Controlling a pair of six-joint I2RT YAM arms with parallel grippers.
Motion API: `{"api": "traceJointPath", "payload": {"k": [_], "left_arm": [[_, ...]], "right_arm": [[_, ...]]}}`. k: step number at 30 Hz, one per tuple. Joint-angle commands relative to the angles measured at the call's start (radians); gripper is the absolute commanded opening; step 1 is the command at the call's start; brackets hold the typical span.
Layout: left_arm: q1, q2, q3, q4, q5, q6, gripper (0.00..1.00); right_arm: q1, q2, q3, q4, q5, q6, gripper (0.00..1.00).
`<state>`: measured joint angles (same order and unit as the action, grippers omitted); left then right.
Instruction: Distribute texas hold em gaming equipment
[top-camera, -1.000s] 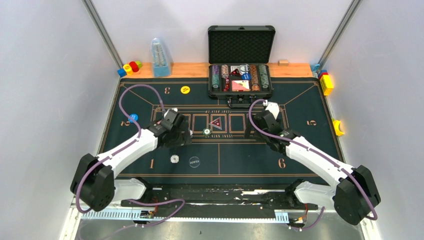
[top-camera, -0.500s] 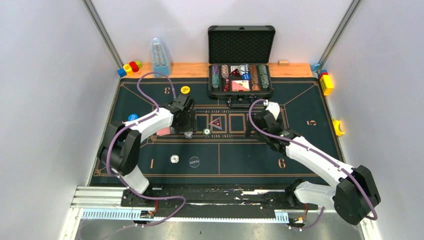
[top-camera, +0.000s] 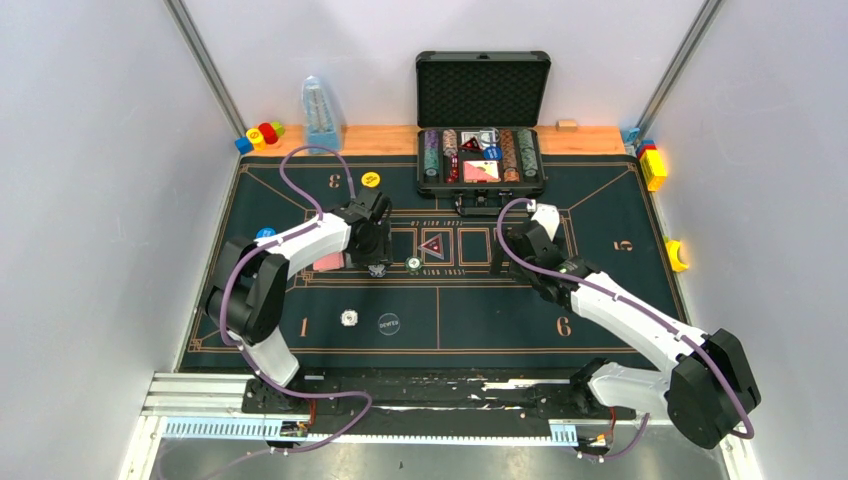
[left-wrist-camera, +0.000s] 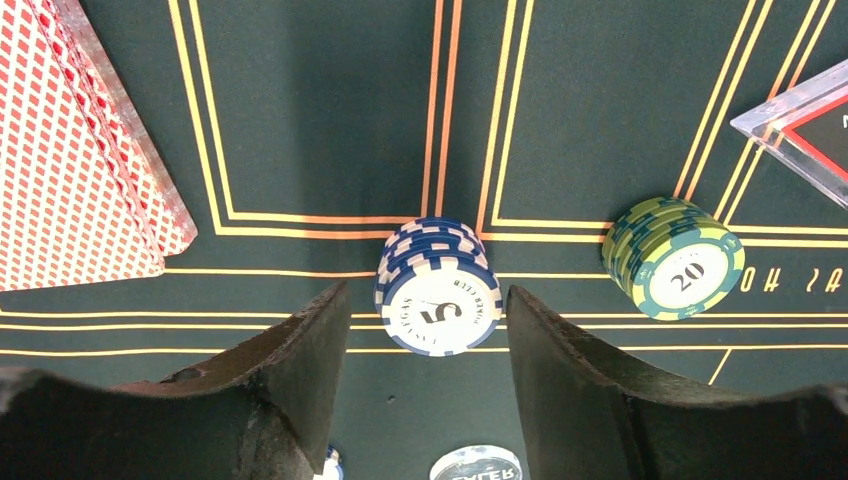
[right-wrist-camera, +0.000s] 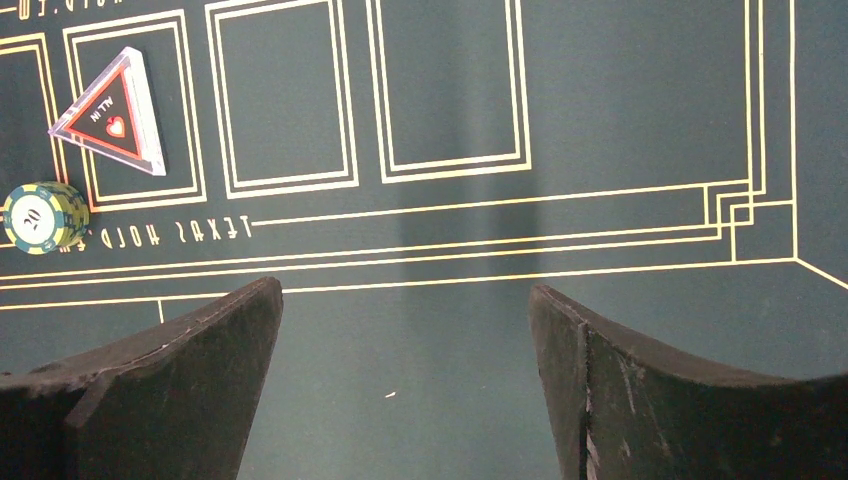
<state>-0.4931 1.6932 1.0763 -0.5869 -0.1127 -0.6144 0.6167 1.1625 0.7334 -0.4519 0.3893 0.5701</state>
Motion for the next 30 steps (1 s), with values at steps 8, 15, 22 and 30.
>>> {"api": "traceJointPath", "payload": {"k": [8, 15, 22, 30], "left_arm": [[0.0, -0.001, 0.03, 0.002, 0.028, 0.01, 0.53], [-0.001, -0.03, 0.026, 0.0, 0.047, 0.006, 0.5], [-0.001, -0.074, 0.029, -0.027, 0.019, 0.002, 0.49], [-0.007, -0.158, -0.006, -0.089, 0.007, -0.009, 0.48]], "right_arm": [[-0.002, 0.0, -0.008, 0.023, 0.023, -0.01, 0.95], [-0.002, 0.003, -0.007, 0.023, 0.017, -0.009, 0.95], [-0.002, 0.011, -0.003, 0.019, 0.01, -0.009, 0.95], [-0.001, 0.009, -0.003, 0.017, 0.009, -0.009, 0.95]]}}
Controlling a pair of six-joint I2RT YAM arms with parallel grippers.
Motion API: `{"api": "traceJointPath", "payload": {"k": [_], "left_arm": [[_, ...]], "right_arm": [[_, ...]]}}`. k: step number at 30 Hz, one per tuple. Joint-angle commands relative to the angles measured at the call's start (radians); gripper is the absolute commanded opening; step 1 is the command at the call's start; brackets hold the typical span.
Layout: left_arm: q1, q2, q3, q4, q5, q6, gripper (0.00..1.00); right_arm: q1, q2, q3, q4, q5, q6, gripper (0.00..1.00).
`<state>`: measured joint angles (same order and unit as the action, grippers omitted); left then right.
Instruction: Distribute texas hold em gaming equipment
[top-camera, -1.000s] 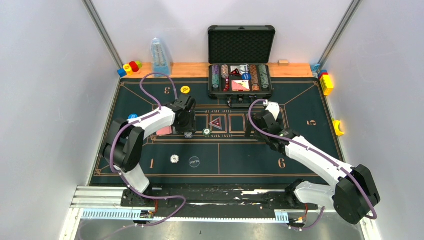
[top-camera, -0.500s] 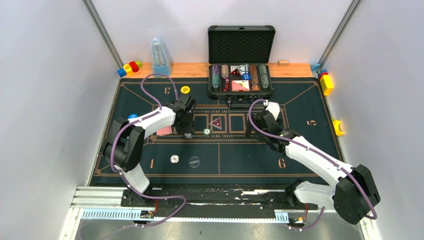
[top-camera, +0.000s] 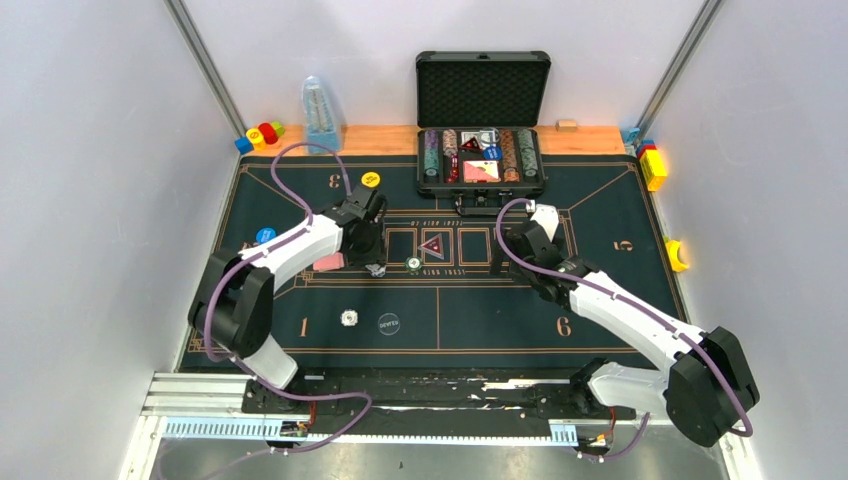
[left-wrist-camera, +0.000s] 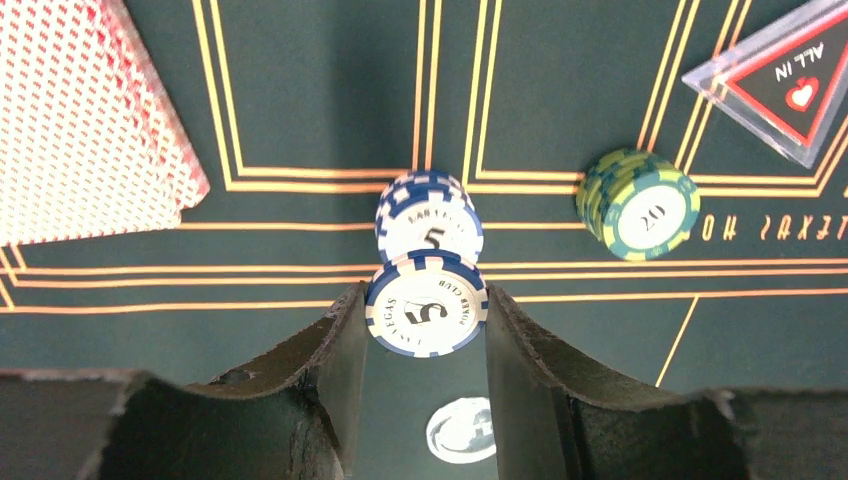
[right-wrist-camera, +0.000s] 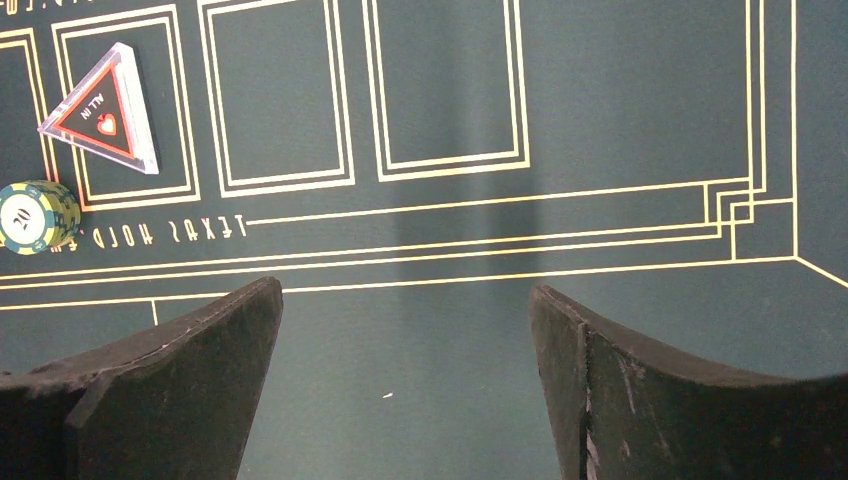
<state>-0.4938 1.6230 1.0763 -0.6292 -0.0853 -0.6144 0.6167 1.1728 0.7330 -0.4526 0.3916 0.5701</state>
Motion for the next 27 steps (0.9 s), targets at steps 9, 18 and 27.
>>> {"api": "traceJointPath", "payload": {"k": [9, 18, 27], "left_arm": [[-0.025, -0.467, -0.293, -0.119, -0.016, -0.093, 0.49], [-0.04, -0.522, -0.436, -0.061, 0.026, -0.116, 0.49], [-0.044, -0.477, -0.481, -0.008, 0.01, -0.117, 0.5]], "right_arm": [[-0.002, -0.001, -0.002, 0.017, 0.007, -0.009, 0.95], [-0.002, -0.027, -0.003, 0.005, 0.036, -0.009, 0.95], [-0.001, -0.027, -0.003, 0.001, 0.047, -0.007, 0.95]]}}
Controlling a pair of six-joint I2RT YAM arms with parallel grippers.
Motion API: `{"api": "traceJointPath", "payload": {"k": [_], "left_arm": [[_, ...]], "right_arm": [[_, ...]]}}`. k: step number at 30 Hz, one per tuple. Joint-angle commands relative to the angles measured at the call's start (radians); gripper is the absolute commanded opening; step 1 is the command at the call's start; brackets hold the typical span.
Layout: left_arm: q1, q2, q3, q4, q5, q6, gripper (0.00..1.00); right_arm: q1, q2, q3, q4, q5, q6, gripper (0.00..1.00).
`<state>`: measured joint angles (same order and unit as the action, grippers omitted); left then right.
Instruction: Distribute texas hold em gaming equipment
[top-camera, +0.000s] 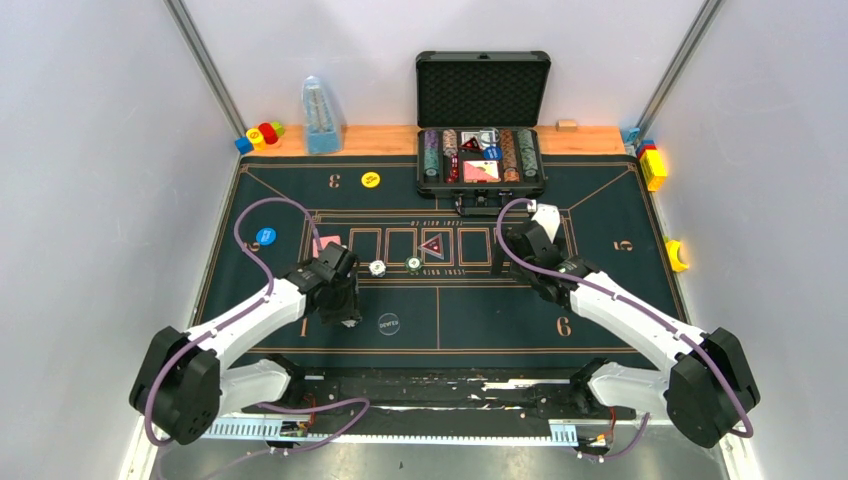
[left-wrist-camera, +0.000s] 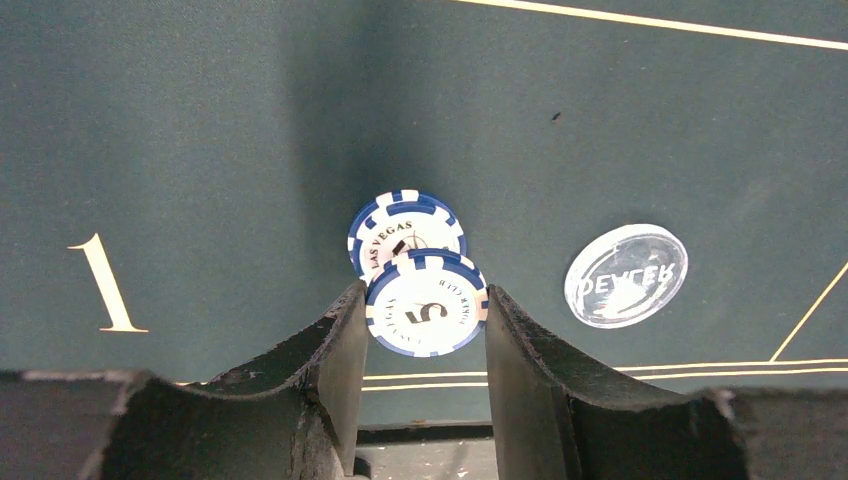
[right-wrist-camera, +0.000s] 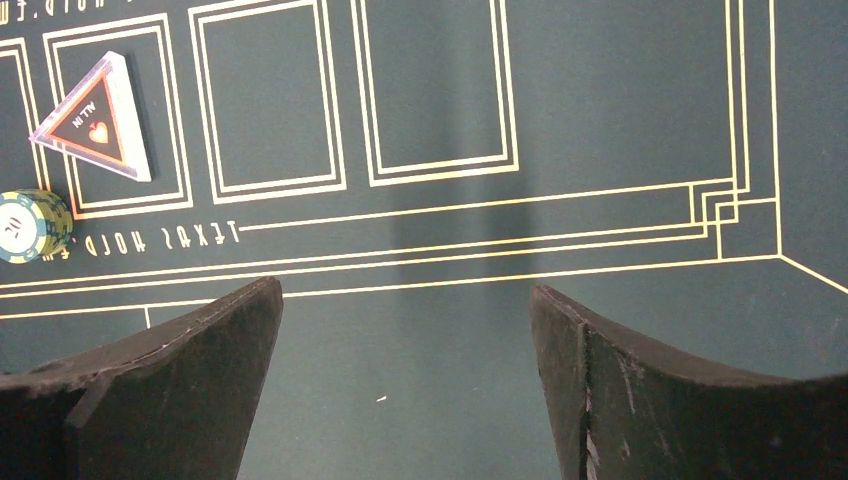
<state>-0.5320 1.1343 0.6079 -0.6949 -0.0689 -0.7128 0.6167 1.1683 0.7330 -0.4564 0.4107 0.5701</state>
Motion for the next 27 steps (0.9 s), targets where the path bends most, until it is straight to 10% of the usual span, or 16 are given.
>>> {"api": "traceJointPath", "payload": {"k": [1, 17, 27], "left_arm": [[-0.006, 0.017, -0.015, 0.07, -0.008, -0.019, 0.51], [-0.006, 0.06, 0.012, 0.046, -0.088, -0.014, 0.66], [-0.005, 0.006, 0.089, -0.043, -0.085, -0.005, 0.95]], "right_arm": [[-0.002, -0.024, -0.004, 0.005, 0.033, -0.007, 0.95], [-0.002, -0.027, -0.007, -0.003, 0.045, -0.002, 0.95], [-0.002, -0.036, -0.009, -0.006, 0.052, -0.003, 0.95]]}}
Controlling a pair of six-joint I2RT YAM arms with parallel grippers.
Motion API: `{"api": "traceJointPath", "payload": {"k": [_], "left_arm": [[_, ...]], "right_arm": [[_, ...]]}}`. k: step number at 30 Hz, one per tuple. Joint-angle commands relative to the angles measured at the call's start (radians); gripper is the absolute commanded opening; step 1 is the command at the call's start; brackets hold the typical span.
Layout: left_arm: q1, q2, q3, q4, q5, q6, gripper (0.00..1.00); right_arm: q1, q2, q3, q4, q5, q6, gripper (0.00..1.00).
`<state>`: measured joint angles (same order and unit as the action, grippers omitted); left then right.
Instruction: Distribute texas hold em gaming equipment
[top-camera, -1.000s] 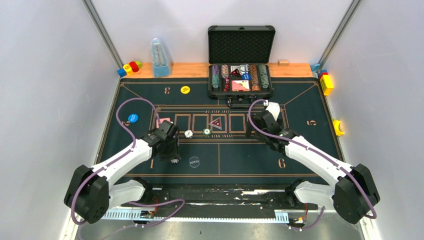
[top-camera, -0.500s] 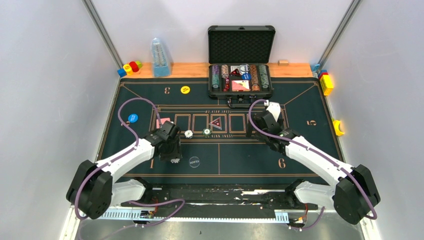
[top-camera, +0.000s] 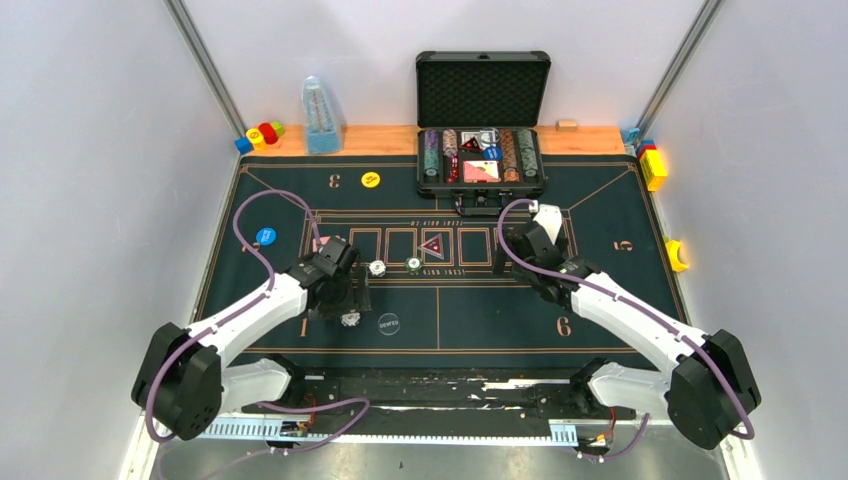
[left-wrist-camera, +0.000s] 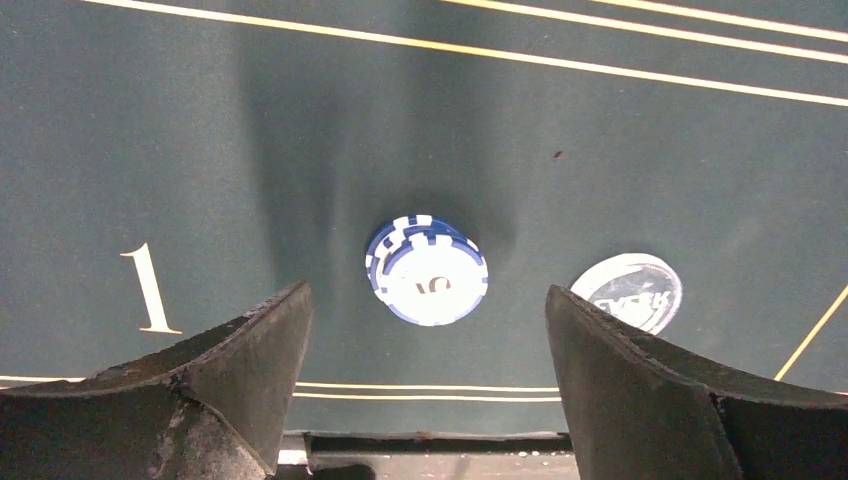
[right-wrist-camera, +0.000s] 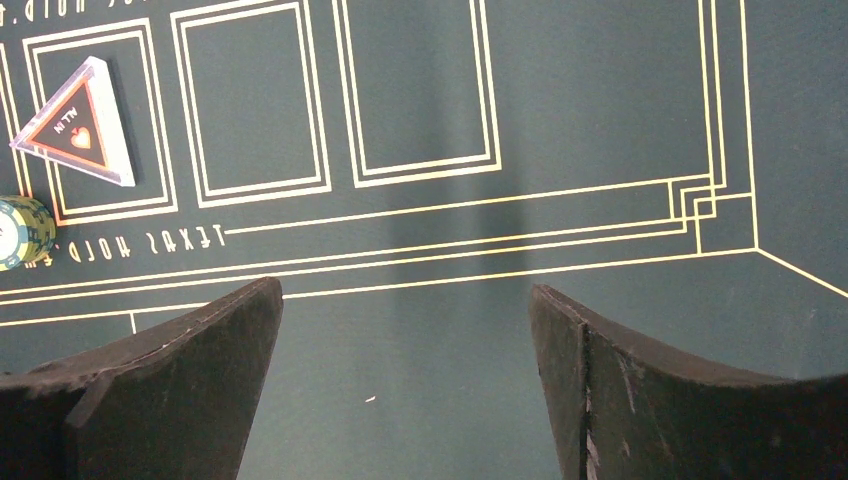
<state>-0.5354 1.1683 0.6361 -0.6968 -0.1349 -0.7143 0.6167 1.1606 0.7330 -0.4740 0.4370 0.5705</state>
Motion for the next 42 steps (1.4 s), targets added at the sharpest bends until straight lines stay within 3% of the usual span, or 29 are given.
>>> {"api": "traceJointPath", "payload": {"k": [1, 9, 16, 20, 36, 42], "left_arm": [[-0.002, -0.031, 0.067, -0.042, -0.015, 0.003, 0.98], [-0.002, 0.045, 0.186, 0.131, 0.033, 0.063, 1.0], [-0.001, 0.333, 0.372, 0.146, 0.006, 0.124, 1.0], [0.011, 0.417, 0.421, 0.158, 0.013, 0.14, 1.0], [0.058, 0.558, 0.447, 0.187, 0.07, 0.158, 0.76], [0.058, 0.552, 0.45, 0.18, 0.064, 0.157, 0.61]], "right_arm": [[-0.002, -0.03, -0.009, 0.012, 0.025, -0.003, 0.95], [-0.002, -0.036, -0.011, 0.011, 0.026, 0.002, 0.96], [-0.002, -0.015, -0.008, 0.017, 0.01, 0.002, 0.96], [-0.003, -0.007, -0.007, 0.017, 0.011, 0.0, 0.96], [-0.002, -0.001, -0.007, 0.018, 0.019, -0.003, 0.96], [-0.002, -0.001, -0.007, 0.017, 0.021, -0.003, 0.96]]}}
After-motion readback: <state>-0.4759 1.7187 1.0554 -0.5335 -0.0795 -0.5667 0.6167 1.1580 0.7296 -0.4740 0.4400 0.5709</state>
